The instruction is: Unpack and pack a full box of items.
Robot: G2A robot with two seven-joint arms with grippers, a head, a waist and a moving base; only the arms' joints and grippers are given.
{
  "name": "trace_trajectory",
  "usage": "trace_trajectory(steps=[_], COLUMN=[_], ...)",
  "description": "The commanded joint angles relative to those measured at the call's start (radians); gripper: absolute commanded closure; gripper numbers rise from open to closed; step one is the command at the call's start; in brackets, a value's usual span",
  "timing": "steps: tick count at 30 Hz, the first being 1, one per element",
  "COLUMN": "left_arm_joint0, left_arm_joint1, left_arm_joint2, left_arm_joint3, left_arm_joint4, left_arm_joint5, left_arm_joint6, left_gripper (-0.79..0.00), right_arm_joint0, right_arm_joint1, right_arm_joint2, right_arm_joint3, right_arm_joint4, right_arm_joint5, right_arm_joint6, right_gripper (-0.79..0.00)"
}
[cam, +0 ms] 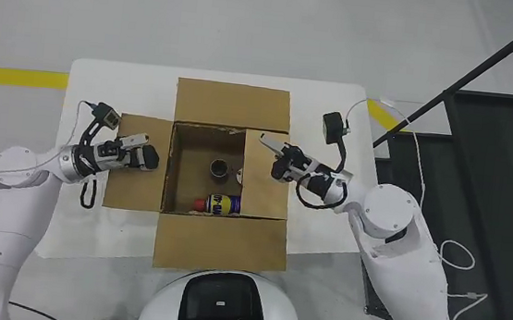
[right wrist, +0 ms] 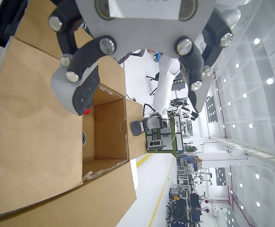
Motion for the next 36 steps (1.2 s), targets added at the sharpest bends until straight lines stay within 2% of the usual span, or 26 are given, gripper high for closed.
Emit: trace_trajectory(steps=[1,4,8,14,21,27,32,36], left_arm_joint0=[0.003,0.008,0.024,0.044,0.041,0.021,0.022,0.044], left_arm_joint1=[0.006,0.016,0.020,0.012,0.005,0.012,0.030,0.036], left_arm_joint2=[-0.016,-0.029,-0.008,0.034,0.071,0.021,-0.033,-0.023], left_arm_joint3=[-0.007,-0.019,-0.044,-0.094,-0.104,-0.077,-0.070,-0.097], left_arm_joint4=[0.031,0.112,0.199,0.164,0.161,0.119,0.189,0.256], left_arm_joint5=[-0.011,-0.035,-0.051,-0.053,-0.060,-0.058,-0.076,-0.082], left_arm_joint6=[0.016,0.037,0.041,0.013,0.033,0.082,0.100,0.090], left_gripper=[-0.785,-0.785,-0.785,-0.785,-0.785,-0.785,-0.785,-0.785], right_arm_joint0=[-0.001,-0.003,-0.005,-0.004,0.003,0.012,0.024,0.036], right_arm_joint1=[0.001,0.003,0.005,0.008,0.012,0.016,0.017,0.017], right_arm_joint2=[-0.001,-0.005,-0.009,-0.013,-0.005,-0.005,-0.017,-0.029], right_arm_joint3=[-0.003,-0.005,-0.007,-0.016,-0.016,-0.023,-0.011,0.003], right_arm_joint4=[0.000,-0.004,-0.007,-0.010,-0.006,-0.004,0.002,0.002], right_arm_joint5=[-0.001,0.000,0.007,0.015,0.025,0.028,0.025,0.022], right_arm_joint6=[-0.002,-0.005,-0.007,-0.010,-0.009,0.000,0.003,0.002], right_gripper=[-0.785,-0.785,-0.785,-0.785,-0.785,-0.785,-0.785,-0.785])
